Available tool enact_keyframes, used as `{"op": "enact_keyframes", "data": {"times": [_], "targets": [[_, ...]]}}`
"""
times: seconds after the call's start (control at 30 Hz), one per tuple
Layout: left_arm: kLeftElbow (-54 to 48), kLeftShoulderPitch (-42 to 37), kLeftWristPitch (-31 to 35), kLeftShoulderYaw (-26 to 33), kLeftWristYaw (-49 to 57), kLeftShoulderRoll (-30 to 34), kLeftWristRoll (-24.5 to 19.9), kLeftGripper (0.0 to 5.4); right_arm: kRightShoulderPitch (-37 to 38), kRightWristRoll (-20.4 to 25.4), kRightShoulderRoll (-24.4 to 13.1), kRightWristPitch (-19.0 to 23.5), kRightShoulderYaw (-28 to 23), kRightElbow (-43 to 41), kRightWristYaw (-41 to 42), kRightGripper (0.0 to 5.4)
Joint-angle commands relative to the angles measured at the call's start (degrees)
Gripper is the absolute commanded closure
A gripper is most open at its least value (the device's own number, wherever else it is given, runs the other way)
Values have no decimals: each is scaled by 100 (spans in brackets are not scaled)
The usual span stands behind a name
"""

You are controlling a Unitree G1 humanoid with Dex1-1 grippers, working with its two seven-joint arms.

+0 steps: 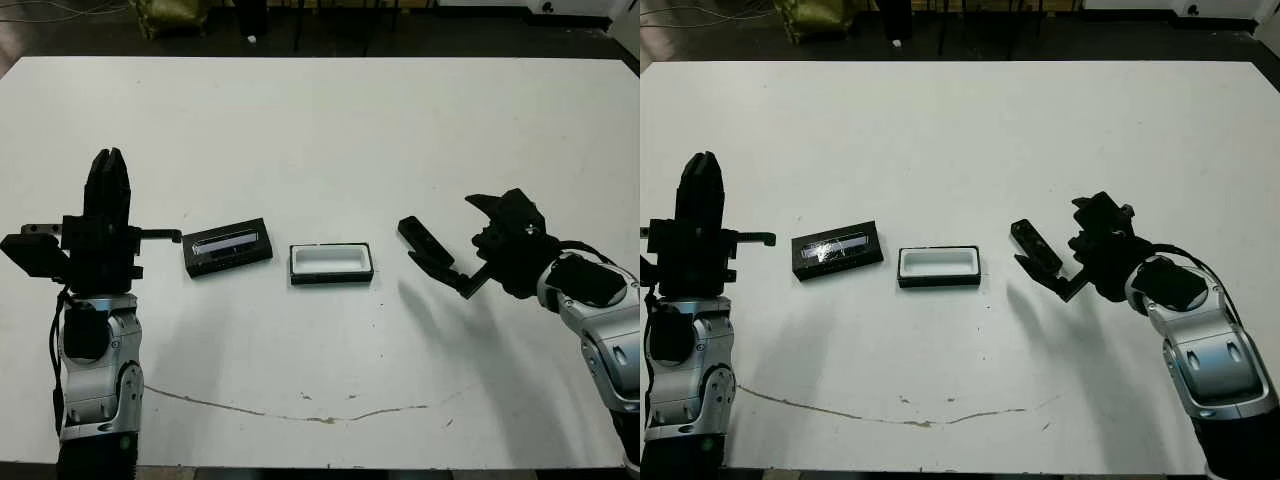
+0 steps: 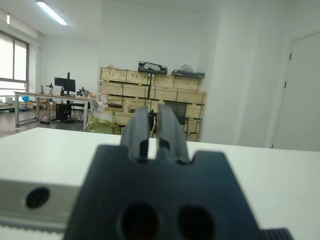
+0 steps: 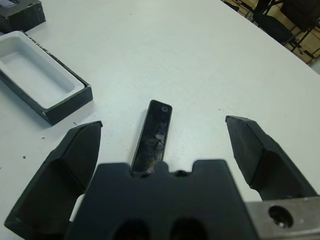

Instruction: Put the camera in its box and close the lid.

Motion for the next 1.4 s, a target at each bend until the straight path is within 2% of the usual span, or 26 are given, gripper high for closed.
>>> {"op": "enact_keyframes", "data": {"times": [0.03,0.27,0.5,0.63,0.93,1.07,1.2,1.4], "targets": [[70,104,29,5,26,11,56,540,136,16,101,105,11,99,-84,2],[11,132,106,-5,30,-1,3,540,215,227,271,40,-61,353,-11,2],[51,114,87,4,31,11,3,540,234,296,407,240,-44,585,-100,2],[81,107,42,6,-2,21,1,540,284,372,482,91,-93,807,-22,2],[38,120,78,4,28,2,5,540,407,751,646,277,-246,1171,0,2],[59,118,34,1,21,17,51,540,490,718,665,351,-225,1097,-170,56],[8,141,116,0,24,19,13,540,569,911,768,474,-341,1060,-229,147],[-1,145,115,-6,12,11,-14,540,759,928,849,333,-394,880,-395,282]]}}
